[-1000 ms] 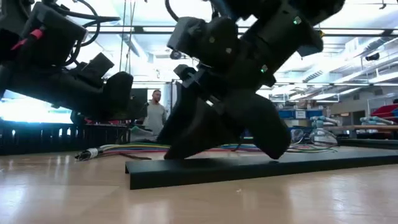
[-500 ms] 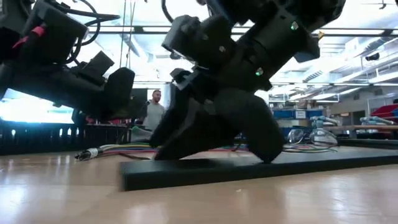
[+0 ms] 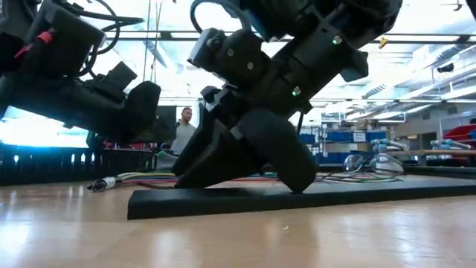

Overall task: Ziptie cables
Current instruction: Wrap the other black zip tie on the cable wires

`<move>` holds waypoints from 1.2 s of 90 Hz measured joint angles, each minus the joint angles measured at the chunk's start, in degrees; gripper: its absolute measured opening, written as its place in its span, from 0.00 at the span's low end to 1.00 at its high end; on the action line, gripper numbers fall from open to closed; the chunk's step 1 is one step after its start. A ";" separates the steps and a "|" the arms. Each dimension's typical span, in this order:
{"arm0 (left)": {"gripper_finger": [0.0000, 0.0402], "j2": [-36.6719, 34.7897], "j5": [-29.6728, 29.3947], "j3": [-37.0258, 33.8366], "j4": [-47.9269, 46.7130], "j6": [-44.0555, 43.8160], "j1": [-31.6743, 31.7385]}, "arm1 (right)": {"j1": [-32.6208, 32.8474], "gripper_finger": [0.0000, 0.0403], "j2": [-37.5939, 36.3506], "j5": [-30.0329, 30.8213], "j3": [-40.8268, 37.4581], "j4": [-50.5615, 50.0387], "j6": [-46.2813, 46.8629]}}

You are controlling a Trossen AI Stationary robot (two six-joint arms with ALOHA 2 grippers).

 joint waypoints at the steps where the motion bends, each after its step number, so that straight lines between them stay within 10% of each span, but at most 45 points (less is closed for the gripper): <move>1: 0.00 0.00 0.01 0.00 -0.01 0.01 0.00 | -0.02 0.38 0.00 -0.02 0.00 0.00 -0.01; 108: 0.00 0.04 2.03 0.00 0.26 1.29 0.00 | -3.40 0.34 0.26 -2.61 -0.24 4.72 -2.13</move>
